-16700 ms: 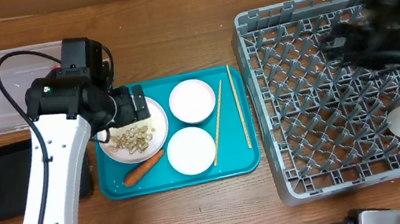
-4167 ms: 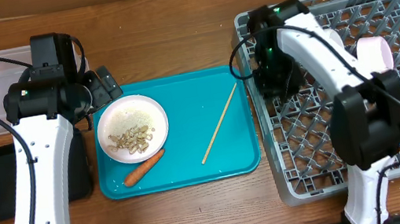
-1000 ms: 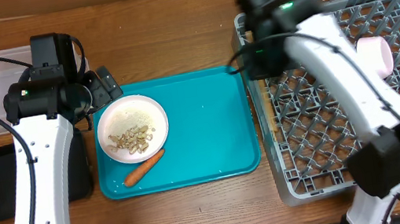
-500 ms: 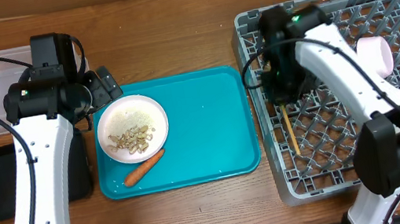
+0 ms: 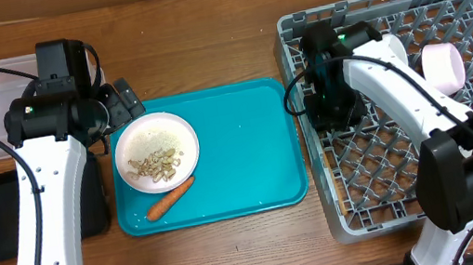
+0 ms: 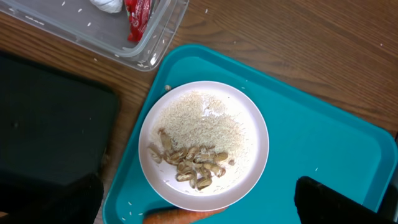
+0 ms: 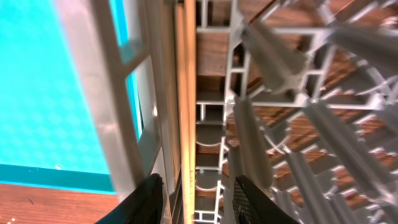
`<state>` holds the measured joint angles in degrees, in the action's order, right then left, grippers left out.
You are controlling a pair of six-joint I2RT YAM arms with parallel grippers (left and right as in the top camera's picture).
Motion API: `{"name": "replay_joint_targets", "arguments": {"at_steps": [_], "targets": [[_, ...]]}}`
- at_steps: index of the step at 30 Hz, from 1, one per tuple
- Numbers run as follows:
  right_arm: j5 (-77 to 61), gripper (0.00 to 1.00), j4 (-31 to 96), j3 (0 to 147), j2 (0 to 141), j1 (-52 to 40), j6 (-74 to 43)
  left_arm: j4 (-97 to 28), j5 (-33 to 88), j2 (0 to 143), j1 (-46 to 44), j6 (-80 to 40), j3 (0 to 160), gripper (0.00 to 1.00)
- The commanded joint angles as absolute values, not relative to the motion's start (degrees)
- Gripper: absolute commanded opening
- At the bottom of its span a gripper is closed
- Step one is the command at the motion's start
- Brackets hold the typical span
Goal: Sort waste into correct bins and load items into the dishwasher
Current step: 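Carry the chopstick to the rack's left edge and release it, then reach left gripper to the white plate rim and grasp it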
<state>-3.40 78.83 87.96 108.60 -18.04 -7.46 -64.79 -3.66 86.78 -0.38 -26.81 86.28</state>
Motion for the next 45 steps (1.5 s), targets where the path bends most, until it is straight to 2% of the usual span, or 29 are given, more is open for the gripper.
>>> {"name": "replay_joint_targets", "arguments": {"at_steps": [1, 11, 19, 31, 45], "targets": [[-2.48, 0.4, 79.48, 95.44, 106.91, -17.82, -8.21, -65.49, -3.36, 87.0, -0.3, -25.74, 87.15, 1.0], [-3.33, 0.45, 80.07, 110.37, 104.81, -17.82, -8.95, -65.93, -2.87, 87.02, -2.5, -25.76, 86.61, 1.0], [-7.75, 0.45, 80.47, 110.43, 104.66, -12.71, -8.73, -65.04, -2.57, 90.0, -9.96, -25.98, 86.41, 1.0], [-10.0, 0.45, 84.79, 110.43, 104.14, 0.16, -5.52, -63.77, 0.1, 105.69, -19.31, -29.89, 86.41, 1.0], [-13.8, 0.45, 85.08, 110.32, 104.14, 0.73, -5.74, -55.35, 8.84, 118.15, -19.97, -30.7, 86.41, 0.94]]}}
